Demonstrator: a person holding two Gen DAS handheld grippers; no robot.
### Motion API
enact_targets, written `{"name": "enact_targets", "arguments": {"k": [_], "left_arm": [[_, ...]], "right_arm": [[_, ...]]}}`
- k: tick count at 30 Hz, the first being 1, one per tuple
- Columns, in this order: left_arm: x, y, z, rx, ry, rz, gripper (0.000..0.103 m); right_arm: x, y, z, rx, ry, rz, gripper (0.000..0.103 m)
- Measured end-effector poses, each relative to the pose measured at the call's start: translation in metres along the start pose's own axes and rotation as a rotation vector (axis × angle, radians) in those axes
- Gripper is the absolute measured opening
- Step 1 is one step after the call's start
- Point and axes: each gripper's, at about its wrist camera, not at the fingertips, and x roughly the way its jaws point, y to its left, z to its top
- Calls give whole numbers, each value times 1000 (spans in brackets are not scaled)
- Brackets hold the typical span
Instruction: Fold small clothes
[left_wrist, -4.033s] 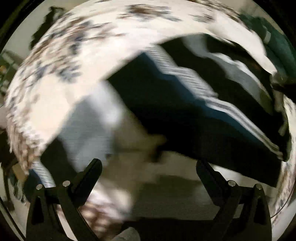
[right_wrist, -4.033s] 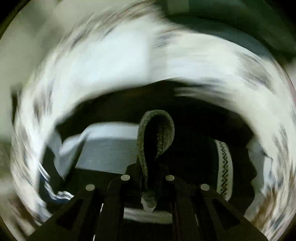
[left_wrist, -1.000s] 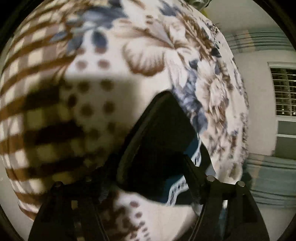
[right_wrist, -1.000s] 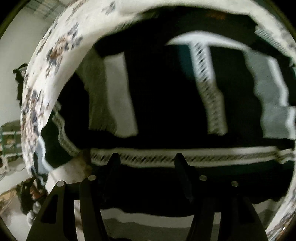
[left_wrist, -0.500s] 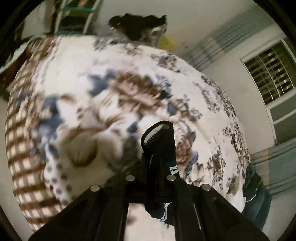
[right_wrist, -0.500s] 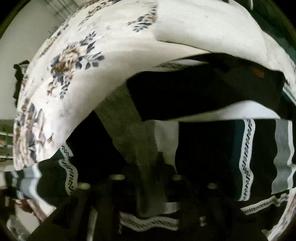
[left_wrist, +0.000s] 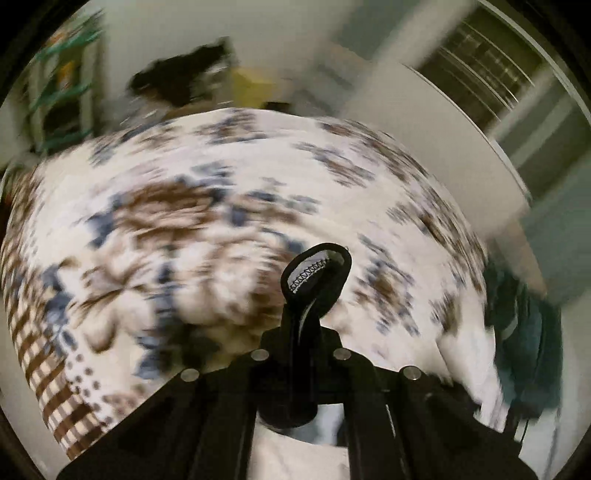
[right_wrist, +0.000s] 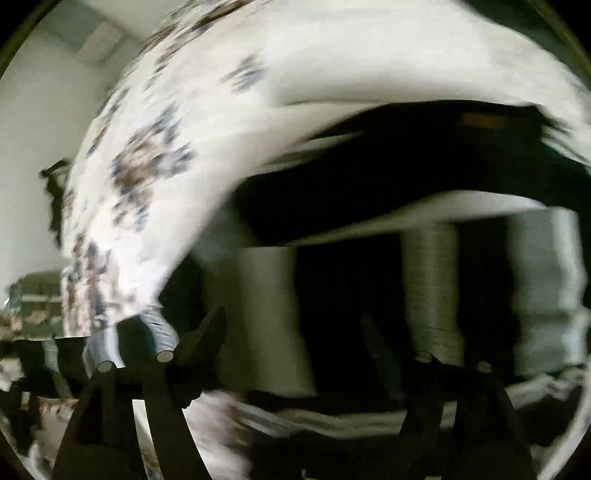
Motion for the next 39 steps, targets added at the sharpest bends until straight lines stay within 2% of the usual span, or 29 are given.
{"name": "enact_targets", "arguments": {"k": [2, 3, 5, 10, 13, 16, 19, 21, 22, 24, 25, 26, 27, 29, 31, 34, 36, 39], "left_arm": [[6, -52, -10, 98, 37, -50, 3], [13, -81, -20, 146, 65, -78, 3], [28, -139, -44, 235, 122, -138, 3], [64, -280, -128, 398, 259, -304, 3], [87, -368, -195, 470, 356, -391, 3], [112, -451, -274, 554, 453, -430, 3], [137, -500, -333, 605, 529, -413, 5], [160, -523, -370, 632, 601, -347, 6], [173, -530, -388, 654, 636, -284, 6], [184, -534, -406, 679, 660, -215, 8], [186, -533, -411, 681, 658, -194, 17], [184, -528, -413, 681, 650, -175, 36], [179, -522, -412, 679, 632, -166, 45], [157, -508, -408, 692, 560, -150, 77], [136, -489, -401, 707, 496, -111, 85], [106, -438, -389, 709, 402, -17, 93], [97, -396, -387, 691, 389, 86, 95], [96, -325, -386, 630, 418, 244, 95]], "right_arm": [[-18, -40, -7, 41, -25, -105, 80], [-25, -60, -9, 66, -34, -134, 85], [-40, -106, -17, 141, -52, -177, 86], [-74, -211, -44, 325, -78, -199, 86], [-93, -265, -61, 386, -87, -221, 86], [-114, -323, -79, 427, -88, -240, 86], [-127, -377, -97, 460, -85, -252, 86], [-133, -415, -108, 480, -69, -250, 86], [-134, -428, -112, 490, -62, -242, 86], [-140, -457, -121, 511, -56, -209, 86], [-144, -468, -123, 520, -54, -193, 86], [-148, -478, -126, 528, -53, -175, 86], [-152, -488, -126, 534, -53, -156, 86], [-163, -504, -128, 544, -54, -105, 86], [-171, -508, -124, 541, -59, -64, 86], [-180, -504, -108, 499, -66, 10, 86], [-181, -493, -96, 467, -60, 61, 86], [-173, -458, -68, 393, -42, 159, 86]]}}
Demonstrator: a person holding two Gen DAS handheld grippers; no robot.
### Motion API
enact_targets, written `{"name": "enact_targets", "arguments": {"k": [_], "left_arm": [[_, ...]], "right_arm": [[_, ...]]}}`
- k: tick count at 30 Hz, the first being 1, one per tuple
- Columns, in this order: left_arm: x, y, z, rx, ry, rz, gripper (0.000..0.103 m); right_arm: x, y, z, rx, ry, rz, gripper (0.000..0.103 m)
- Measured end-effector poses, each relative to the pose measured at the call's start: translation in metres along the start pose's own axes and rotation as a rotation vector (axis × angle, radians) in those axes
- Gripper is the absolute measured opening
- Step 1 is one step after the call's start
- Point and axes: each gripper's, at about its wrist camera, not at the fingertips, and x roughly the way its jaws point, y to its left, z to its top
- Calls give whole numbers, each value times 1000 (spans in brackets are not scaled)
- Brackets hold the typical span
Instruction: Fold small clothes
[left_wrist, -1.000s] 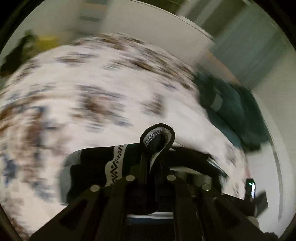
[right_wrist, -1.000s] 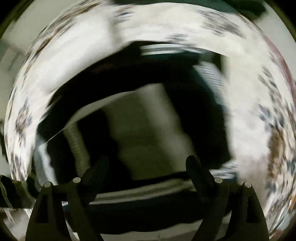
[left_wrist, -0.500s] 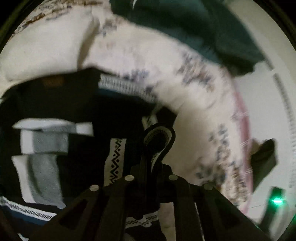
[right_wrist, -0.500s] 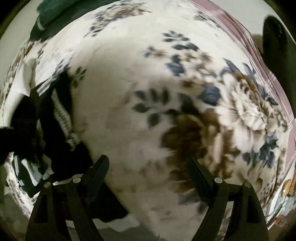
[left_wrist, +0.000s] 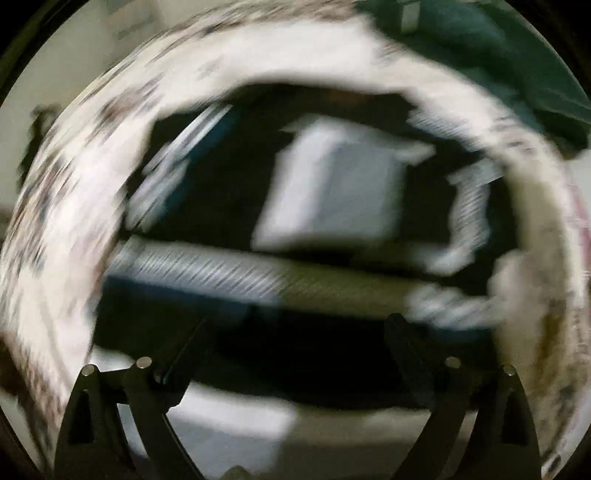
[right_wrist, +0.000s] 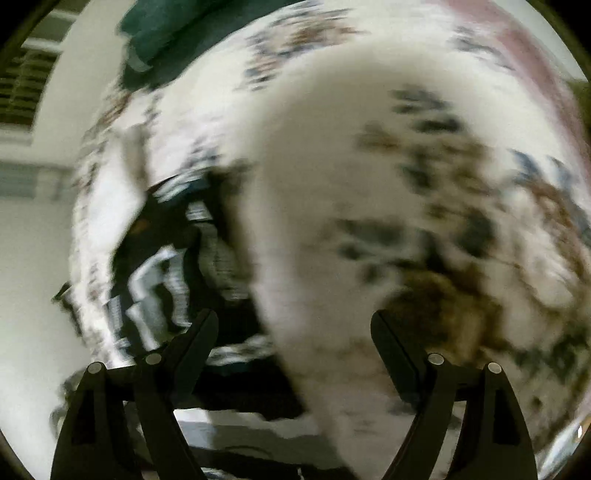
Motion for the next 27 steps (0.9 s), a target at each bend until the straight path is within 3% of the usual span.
{"name": "enact_targets", "arguments": {"k": [3, 6, 7, 8, 9, 11, 13, 15, 17, 19, 21, 22, 24, 26, 27], "left_arm": [[32, 45, -30, -89, 79, 88, 95], [56, 72, -43, -180, 101, 63, 100], [61, 78, -43, -206, 94, 42, 103], [63, 80, -43, -217, 92, 29, 103], [66, 80, -42, -224, 91, 27, 103], [71, 76, -40, -213, 83, 45, 103], [72, 74, -40, -211, 63, 55, 103], [72, 73, -39, -221, 50, 56, 103], [73, 73, -38, -220, 59, 48, 103], [71, 78, -37, -227, 90, 28, 103], [61, 91, -29, -277, 113, -50, 103], [48, 102, -24, -327, 86, -118, 101], [24, 123, -13, -418, 3, -217, 101], [9, 147, 4, -519, -79, -312, 101], [8, 158, 13, -565, -103, -357, 101]], "right_arm": [[35, 44, 18, -95, 57, 37, 86], [85, 77, 34, -144, 123, 36, 86], [106, 86, 38, -156, 152, 11, 76], [117, 92, 40, -165, 163, 7, 60], [125, 98, 40, -175, 171, 6, 4], [124, 120, 36, -223, 113, -38, 6], [102, 149, 28, -328, -9, -33, 6], [82, 166, 22, -366, -73, -29, 6], [83, 163, 24, -370, -66, -82, 6], [109, 146, 31, -353, 45, -170, 6], [141, 124, 35, -309, 219, -248, 15], [147, 118, 35, -293, 269, -285, 15], [131, 131, 36, -299, 236, -271, 16], [104, 167, 35, -370, 137, -229, 31], [93, 189, 35, -394, 83, -199, 50]]}}
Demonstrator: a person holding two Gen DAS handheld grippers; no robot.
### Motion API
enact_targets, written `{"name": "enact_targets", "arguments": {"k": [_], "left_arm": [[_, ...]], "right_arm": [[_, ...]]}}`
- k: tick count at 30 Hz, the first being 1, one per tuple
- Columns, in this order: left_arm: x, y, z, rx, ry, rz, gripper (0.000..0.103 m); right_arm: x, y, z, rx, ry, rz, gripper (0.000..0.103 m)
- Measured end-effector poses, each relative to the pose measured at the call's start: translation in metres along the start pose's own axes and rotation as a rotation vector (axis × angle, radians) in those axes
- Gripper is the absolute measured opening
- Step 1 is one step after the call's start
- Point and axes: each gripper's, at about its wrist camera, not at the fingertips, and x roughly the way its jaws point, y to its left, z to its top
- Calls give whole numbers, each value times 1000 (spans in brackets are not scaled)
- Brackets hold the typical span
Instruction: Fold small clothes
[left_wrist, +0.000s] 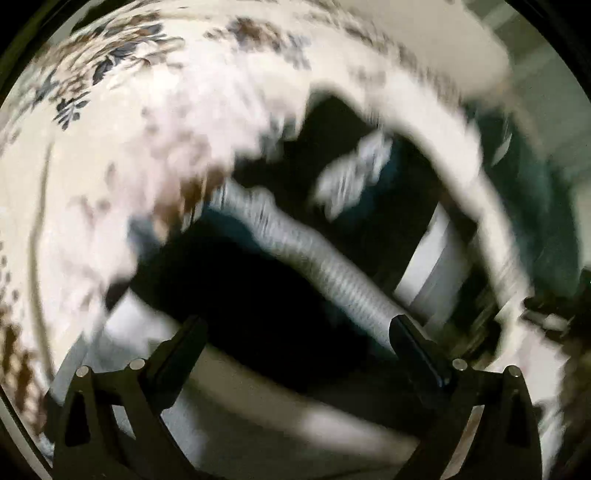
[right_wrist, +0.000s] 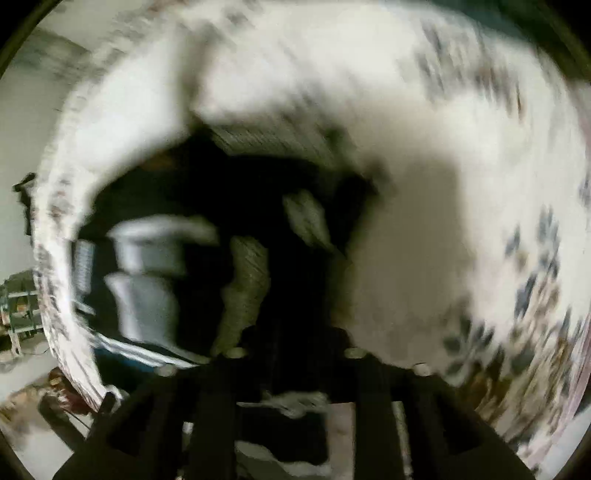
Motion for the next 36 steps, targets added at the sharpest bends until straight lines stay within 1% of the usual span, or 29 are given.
{"name": "enact_targets", "arguments": {"k": [1, 2, 3, 4, 5, 6, 7, 8, 9, 10, 11, 13, 15, 16, 17, 18, 19, 21, 23, 25, 27, 29, 30, 31, 32, 33, 34, 35, 36], "left_arm": [[1, 3, 13, -46, -17, -49, 100], [7, 5, 28, -90, -32, -101, 100], [14, 6, 40, -119, -41, -123, 100], [22, 4, 49, -143, -51, -136, 100], [32, 6, 60, -165, -55, -158, 97], [41, 11, 66, -187, -51, -161, 93], [54, 15, 76, -213, -41, -171, 84], [59, 23, 78, -234, -37, -176, 66], [66, 26, 83, -248, -28, -167, 53], [75, 30, 86, -261, -8, -158, 29], [77, 34, 85, -267, -4, -155, 25], [77, 39, 80, -271, -23, -167, 18], [75, 44, 73, -271, -31, -177, 14], [74, 46, 70, -270, -33, -180, 13], [71, 48, 67, -272, -33, -187, 12], [69, 51, 65, -271, -34, -192, 11], [68, 52, 64, -268, -35, -194, 10], [67, 55, 62, -259, -38, -206, 9], [66, 60, 61, -262, -40, -212, 5], [65, 65, 60, -274, -38, -224, 5], [66, 66, 65, -273, -33, -235, 5], [67, 65, 69, -276, -8, -241, 8], [66, 66, 70, -290, 15, -246, 8], [64, 67, 71, -298, 34, -252, 11], [60, 68, 70, -303, 47, -244, 19], [54, 69, 68, -304, 55, -243, 26], [47, 70, 64, -309, 49, -259, 46], [42, 70, 59, -316, 34, -273, 57], [37, 69, 54, -323, 20, -291, 57]], "right_arm": [[-8, 15, 6, -11, -33, 30, 67], [-10, 36, 16, -29, -51, 86, 70], [-7, 58, 25, -54, -43, 139, 70], [1, 83, 33, -87, -14, 185, 70], [14, 112, 43, -125, 27, 231, 70], [26, 138, 51, -166, 60, 264, 70], [41, 168, 57, -218, 84, 288, 70], [58, 200, 63, -282, 108, 298, 70], [72, 224, 66, -332, 129, 294, 70], [89, 248, 69, -370, 150, 289, 70], [108, 275, 72, -401, 190, 298, 70], [137, 308, 75, -425, 250, 310, 70], [169, 339, 73, -449, 317, 302, 69], [179, 346, 70, -465, 335, 307, 60], [186, 356, 65, -499, 354, 316, 45], [192, 364, 60, -537, 359, 315, 4], [194, 369, 56, -566, 355, 302, 5], [189, 375, 61, -558, 302, 299, 5], [181, 370, 75, -504, 247, 295, 4], [179, 365, 88, -470, 208, 267, 4], [189, 365, 94, -463, 216, 230, 4], [204, 369, 93, -477, 285, 195, 4], [207, 367, 95, -464, 306, 195, 9], [205, 362, 98, -430, 328, 223, 18], [200, 356, 102, -408, 330, 253, 26], [191, 347, 105, -393, 320, 277, 45], [181, 337, 108, -389, 304, 283, 56], [170, 325, 109, -399, 288, 275, 57], [162, 311, 109, -412, 286, 268, 57]]}}
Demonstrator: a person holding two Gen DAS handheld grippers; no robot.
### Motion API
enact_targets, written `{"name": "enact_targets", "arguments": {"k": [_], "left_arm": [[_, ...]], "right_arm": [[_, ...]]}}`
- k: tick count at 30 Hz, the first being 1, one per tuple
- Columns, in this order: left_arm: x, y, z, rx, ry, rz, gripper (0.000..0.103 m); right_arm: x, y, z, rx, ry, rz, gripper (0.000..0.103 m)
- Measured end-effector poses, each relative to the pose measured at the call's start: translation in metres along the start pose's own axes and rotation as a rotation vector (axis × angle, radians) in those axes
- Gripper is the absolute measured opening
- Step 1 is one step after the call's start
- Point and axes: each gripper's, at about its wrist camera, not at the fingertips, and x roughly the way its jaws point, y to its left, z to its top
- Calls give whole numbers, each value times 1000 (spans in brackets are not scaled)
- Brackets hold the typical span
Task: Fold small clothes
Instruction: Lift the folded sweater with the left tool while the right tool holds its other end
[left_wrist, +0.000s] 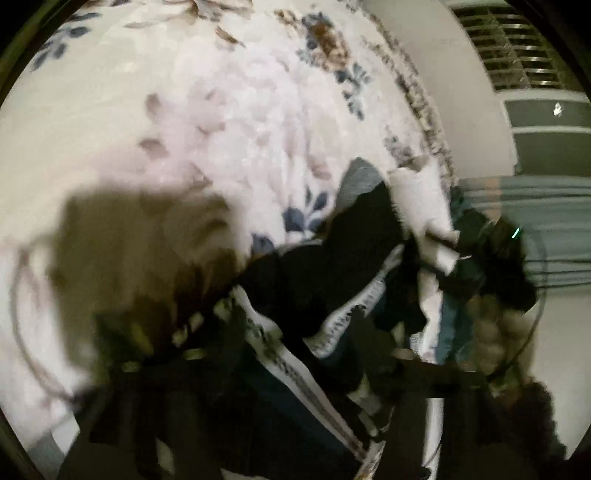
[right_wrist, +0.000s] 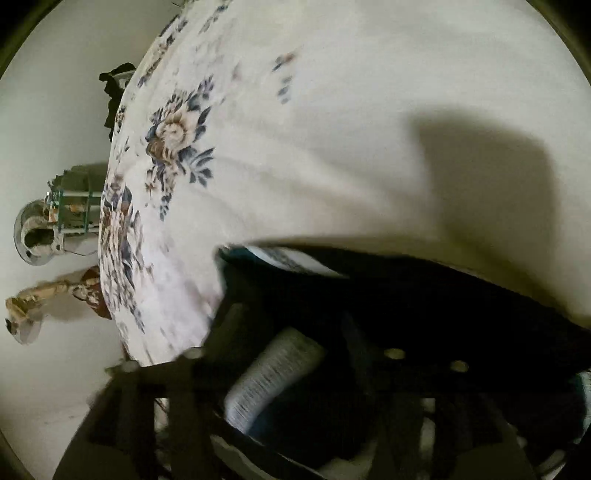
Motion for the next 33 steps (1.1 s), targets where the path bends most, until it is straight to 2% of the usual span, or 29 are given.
{"name": "enact_targets", "arguments": {"k": [2, 5, 7, 8, 9, 10, 11, 16, 18, 20, 23, 24, 25, 26, 27, 31, 33], "left_arm": [[5, -3, -13, -14, 18, -44, 57], [32, -8, -27, -32, 64, -57, 57], [49, -15, -32, -3, 58, -5, 52], [54, -18, -33, 20, 50, 19, 22], [61, -22, -34, 47, 53, 60, 7], [64, -23, -34, 60, 56, 78, 6], [64, -24, -34, 67, 43, 86, 6], [62, -25, -34, 120, 42, 111, 6], [62, -24, -32, 112, 63, 117, 6], [57, -25, -31, 86, 96, 115, 13], [42, -31, -42, 63, 107, 88, 25], [40, -33, -48, 53, 114, 62, 31], [41, -36, -56, 37, 128, 35, 45], [47, -39, -64, 11, 145, 0, 49], [55, -41, -71, -14, 167, -33, 49], [107, -50, -97, -111, 271, -100, 49], [131, -50, -105, -168, 297, -105, 49]], "right_arm": [[-6, -18, -15, -9, 42, -19, 57], [-5, -46, -37, -17, 95, -54, 57], [4, -56, -50, -29, 126, -59, 57], [6, -58, -54, -44, 130, -61, 57], [8, -58, -59, -70, 125, -71, 46], [10, -56, -64, -101, 109, -79, 13], [11, -54, -67, -126, 97, -120, 3], [-2, -66, -63, -67, -42, -184, 3], [-3, -70, -56, -43, -45, -192, 1], [0, -76, -50, -16, -12, -208, 1], [-15, -87, -47, 33, 30, -158, 6], [-23, -89, -50, 26, 27, -154, 16], [-31, -93, -53, 23, 29, -143, 31], [-38, -94, -58, 22, 35, -129, 38], [-42, -97, -61, 21, 41, -124, 48], [-43, -106, -85, -5, 98, -153, 49], [-38, -113, -96, -15, 124, -170, 49]]}}
